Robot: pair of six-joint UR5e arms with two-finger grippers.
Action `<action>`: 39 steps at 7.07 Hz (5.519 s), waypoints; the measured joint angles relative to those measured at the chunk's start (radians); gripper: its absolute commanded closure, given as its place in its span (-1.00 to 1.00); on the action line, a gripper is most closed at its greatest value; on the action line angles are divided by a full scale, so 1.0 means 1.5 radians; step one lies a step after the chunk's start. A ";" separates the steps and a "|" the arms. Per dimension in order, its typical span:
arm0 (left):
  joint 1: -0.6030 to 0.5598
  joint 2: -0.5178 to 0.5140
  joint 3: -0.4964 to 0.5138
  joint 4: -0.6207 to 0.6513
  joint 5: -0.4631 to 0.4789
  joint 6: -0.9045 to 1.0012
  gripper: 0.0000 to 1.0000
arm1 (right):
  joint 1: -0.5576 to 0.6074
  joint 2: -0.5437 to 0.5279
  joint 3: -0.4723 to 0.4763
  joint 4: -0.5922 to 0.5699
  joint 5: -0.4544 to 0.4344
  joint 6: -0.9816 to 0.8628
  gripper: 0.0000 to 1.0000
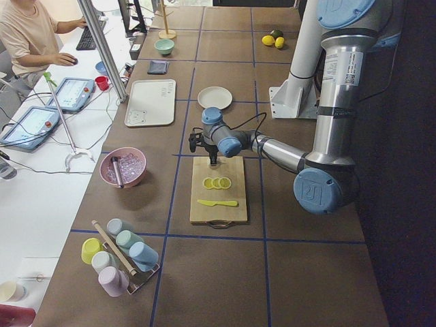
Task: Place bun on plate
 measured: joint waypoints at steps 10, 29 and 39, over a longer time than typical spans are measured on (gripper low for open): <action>0.167 -0.499 0.155 0.220 0.133 -0.147 0.30 | 0.000 0.000 0.002 0.000 -0.001 0.001 -0.99; -0.433 0.070 0.012 0.277 -0.153 0.710 -1.00 | -0.001 -0.001 -0.002 -0.001 0.000 0.000 -0.99; -0.555 0.101 0.128 0.201 -0.207 0.777 -1.00 | -0.001 -0.001 0.001 -0.001 0.005 0.001 -0.99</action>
